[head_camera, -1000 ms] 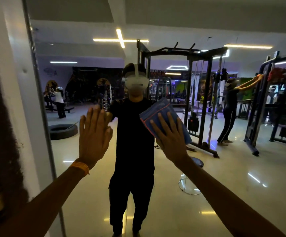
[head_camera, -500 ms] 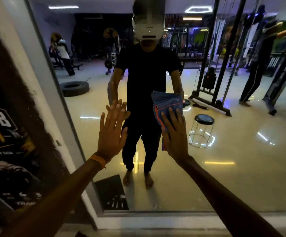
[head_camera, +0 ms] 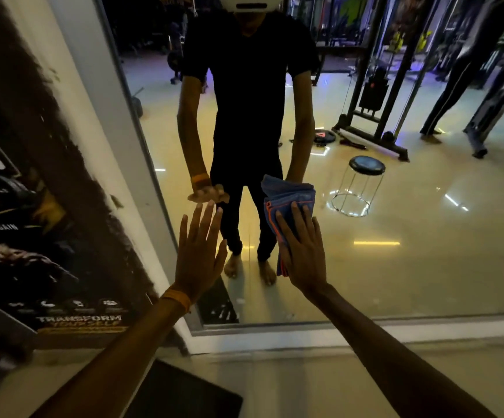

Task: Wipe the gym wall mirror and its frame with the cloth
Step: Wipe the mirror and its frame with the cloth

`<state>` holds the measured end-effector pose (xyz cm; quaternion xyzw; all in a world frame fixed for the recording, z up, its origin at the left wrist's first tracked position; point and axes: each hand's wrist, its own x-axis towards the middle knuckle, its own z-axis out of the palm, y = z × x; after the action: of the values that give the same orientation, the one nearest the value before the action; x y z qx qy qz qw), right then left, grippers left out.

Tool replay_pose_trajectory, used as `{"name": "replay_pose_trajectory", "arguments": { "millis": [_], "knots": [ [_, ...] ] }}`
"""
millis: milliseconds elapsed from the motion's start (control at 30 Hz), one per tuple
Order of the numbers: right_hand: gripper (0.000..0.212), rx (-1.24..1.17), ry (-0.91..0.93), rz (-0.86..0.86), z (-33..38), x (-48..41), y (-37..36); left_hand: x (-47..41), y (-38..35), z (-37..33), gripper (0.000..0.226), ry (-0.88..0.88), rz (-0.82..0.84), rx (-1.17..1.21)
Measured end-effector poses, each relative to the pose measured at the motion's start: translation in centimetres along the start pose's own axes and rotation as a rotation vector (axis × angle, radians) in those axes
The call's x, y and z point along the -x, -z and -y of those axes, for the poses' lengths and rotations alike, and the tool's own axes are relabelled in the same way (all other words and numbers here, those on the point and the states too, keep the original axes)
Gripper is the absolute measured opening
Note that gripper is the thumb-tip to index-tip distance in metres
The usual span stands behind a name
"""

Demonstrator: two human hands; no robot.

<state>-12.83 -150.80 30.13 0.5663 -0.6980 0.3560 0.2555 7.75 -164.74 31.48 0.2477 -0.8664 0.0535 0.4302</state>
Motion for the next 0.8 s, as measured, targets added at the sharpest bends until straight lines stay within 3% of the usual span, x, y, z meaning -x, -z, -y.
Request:
{"name": "replay_pose_trajectory", "arguments": {
  "millis": [200, 433, 633, 700, 800],
  "knots": [
    [0.05, 0.064, 0.09, -0.029, 0.0, 3.7, -5.9, 3.5, -4.5, 3.1, 0.06, -0.046, -0.029, 0.006],
    [0.063, 0.332, 0.309, -0.103, -3.9, 7.0, -12.7, 9.0, -11.0, 6.9, 0.06, -0.146, -0.076, -0.035],
    [0.062, 0.404, 0.531, -0.242, -6.0, 7.1, -16.1, 10.3, -14.9, 9.2, 0.063, -0.264, -0.221, -0.166],
    [0.064, 0.4, 0.506, -0.338, -6.9, 6.3, -15.9, 10.5, -15.3, 10.0, 0.064, -0.313, -0.265, -0.2],
    [0.062, 0.29, 0.253, -0.485, -5.6, 7.3, -17.8, 10.6, -15.9, 10.6, 0.064, -0.352, -0.33, -0.229]
  ]
}}
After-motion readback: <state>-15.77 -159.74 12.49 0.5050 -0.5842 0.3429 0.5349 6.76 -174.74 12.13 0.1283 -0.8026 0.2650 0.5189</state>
